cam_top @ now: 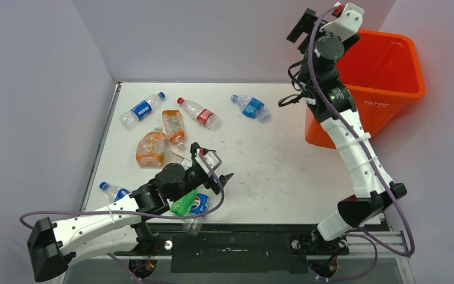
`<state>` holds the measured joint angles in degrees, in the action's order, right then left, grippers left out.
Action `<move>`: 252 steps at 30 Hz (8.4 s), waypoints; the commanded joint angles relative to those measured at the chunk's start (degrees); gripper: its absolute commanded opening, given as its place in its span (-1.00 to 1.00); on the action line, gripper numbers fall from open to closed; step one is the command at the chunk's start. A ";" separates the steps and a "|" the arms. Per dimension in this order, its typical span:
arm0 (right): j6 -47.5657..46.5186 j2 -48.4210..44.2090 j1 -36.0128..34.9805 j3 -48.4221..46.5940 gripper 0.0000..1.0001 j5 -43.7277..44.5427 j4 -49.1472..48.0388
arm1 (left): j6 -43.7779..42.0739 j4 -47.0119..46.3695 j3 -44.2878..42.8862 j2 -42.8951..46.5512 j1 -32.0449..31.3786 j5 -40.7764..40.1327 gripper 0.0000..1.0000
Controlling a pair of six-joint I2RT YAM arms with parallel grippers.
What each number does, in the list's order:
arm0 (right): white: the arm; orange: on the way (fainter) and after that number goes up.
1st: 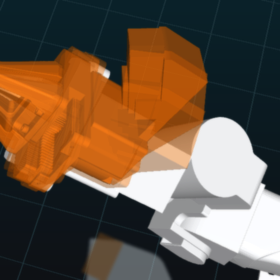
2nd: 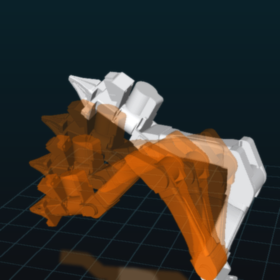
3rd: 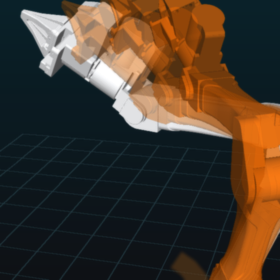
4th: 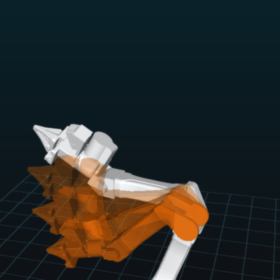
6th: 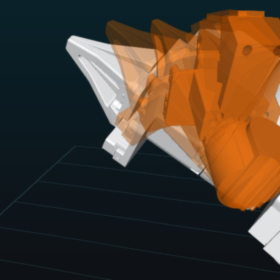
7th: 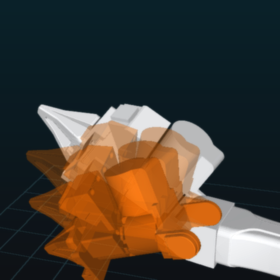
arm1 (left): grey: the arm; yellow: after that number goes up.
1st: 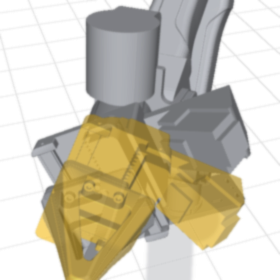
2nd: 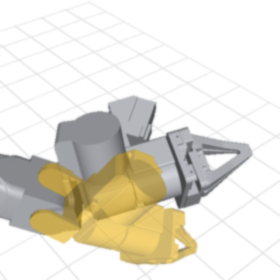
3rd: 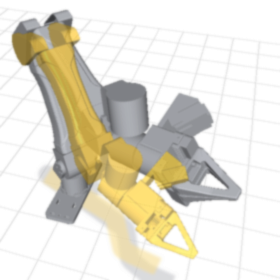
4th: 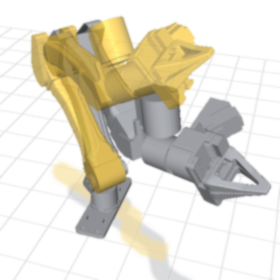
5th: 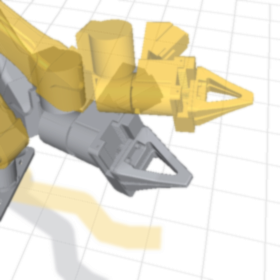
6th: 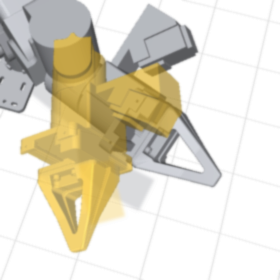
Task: Put the plastic bottles in the bin
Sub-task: Place the plastic bottle in the trash bin, then pick up the plastic bottle from the corner of the board, then place the plastic bottle in the trash bin.
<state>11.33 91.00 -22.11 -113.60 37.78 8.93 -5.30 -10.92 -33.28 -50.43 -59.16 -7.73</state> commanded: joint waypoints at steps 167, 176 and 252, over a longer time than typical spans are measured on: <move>20.33 -40.33 -42.05 66.02 -0.24 -25.48 -18.60 | -4.89 -6.11 5.11 7.94 -3.68 5.45 -0.96; 18.38 -41.60 -42.00 64.95 -0.89 -26.67 -16.99 | -3.69 -5.40 4.87 9.13 -4.29 4.39 0.99; 17.78 -21.02 -12.57 34.57 0.79 -11.86 -8.35 | 1.33 12.54 -5.57 6.38 -6.54 -28.08 0.92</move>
<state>15.73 75.94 -34.59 -92.92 34.68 -3.62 -6.44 -6.31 -32.16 -41.12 -65.32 -25.89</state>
